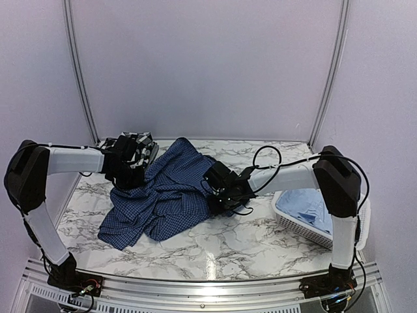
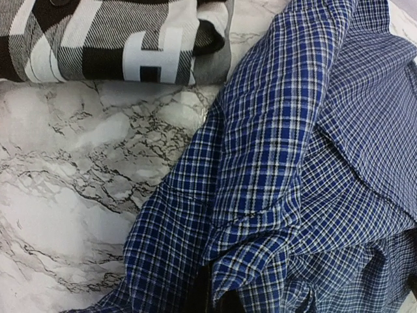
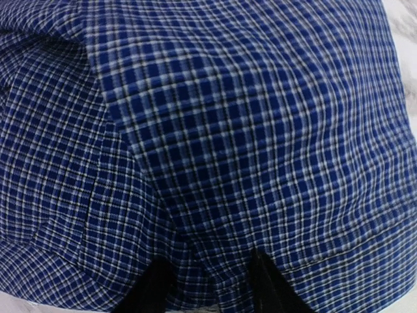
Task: Fold and stack the long sleeve shirts
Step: Flatten out the crumpled shirt at the center of the board.
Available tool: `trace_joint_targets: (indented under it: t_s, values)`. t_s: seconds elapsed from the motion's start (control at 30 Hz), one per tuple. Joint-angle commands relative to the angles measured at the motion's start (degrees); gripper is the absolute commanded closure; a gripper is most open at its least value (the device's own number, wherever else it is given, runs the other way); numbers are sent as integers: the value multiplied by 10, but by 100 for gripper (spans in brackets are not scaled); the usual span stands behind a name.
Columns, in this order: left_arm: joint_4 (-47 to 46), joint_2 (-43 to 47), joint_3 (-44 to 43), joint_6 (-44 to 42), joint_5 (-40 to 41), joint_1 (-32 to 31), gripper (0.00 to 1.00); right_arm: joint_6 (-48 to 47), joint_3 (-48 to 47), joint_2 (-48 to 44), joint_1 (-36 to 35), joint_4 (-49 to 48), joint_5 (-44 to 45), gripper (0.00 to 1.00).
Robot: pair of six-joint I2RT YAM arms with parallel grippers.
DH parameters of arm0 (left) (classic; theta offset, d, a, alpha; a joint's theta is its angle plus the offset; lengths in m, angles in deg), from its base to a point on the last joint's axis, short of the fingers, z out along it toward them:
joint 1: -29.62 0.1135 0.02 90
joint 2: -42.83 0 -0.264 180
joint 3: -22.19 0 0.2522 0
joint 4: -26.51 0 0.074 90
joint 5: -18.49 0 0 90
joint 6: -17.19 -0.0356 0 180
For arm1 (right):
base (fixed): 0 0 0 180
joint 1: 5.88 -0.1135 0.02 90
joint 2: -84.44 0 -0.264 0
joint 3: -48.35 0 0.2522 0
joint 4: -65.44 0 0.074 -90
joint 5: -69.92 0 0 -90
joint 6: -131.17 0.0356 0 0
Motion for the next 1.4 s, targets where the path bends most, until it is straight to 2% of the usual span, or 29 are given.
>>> trace_joint_targets:
  t_s: [0.0, 0.07, 0.1, 0.13, 0.23, 0.3, 0.43, 0.53, 0.63, 0.7, 0.77, 0.83, 0.93, 1.1, 1.2, 1.37]
  values:
    - [-18, -13, 17, 14, 9, -8, 100, 22, -11, 20, 16, -7, 26, 75]
    - [-18, -12, 21, 19, 0, -11, 100, 14, -4, 13, 29, -2, 32, 92]
    - [-18, -9, 24, 25, -8, -14, 100, 9, 1, 4, 38, 2, 36, 98]
    - [-18, -6, 26, 32, -15, -19, 100, 0, 6, -8, 49, 6, 39, 100]
    - [-18, 5, 29, 70, -36, -45, 100, -43, 9, -39, 89, 36, 55, 100]
    - [-18, 9, 28, 125, -57, -72, 100, -70, -1, -55, 120, 56, 71, 100]
    - [-29, 17, 16, 221, -20, -148, 100, -108, -24, -70, 174, 67, 76, 100]
    - [-65, 25, 14, 279, -9, -175, 100, -120, -58, -58, 202, 69, 78, 100]
    - [-92, 16, 8, 295, -1, -176, 99, -125, -109, -31, 220, 71, 77, 100]
    - [-93, 1, -8, 273, 4, -175, 91, -132, -144, -12, 222, 72, 79, 100]
    - [-88, -10, -19, 257, 6, -171, 85, -138, -185, 12, 220, 90, 69, 95]
    - [-87, -7, -18, 244, 13, -168, 79, -141, -213, 19, 216, 108, 65, 82]
    - [-78, 5, -11, 227, 29, -157, 75, -141, -210, 12, 219, 102, 59, 63]
    - [-72, 32, 4, 201, 37, -133, 68, -129, -189, 5, 233, 98, 39, 44]
    - [-56, 37, -7, 176, 47, -133, 62, -115, -177, 5, 245, 95, 24, 40]
    - [-39, 56, -24, 140, 65, -133, 58, -79, -124, -21, 282, 60, -15, 34]
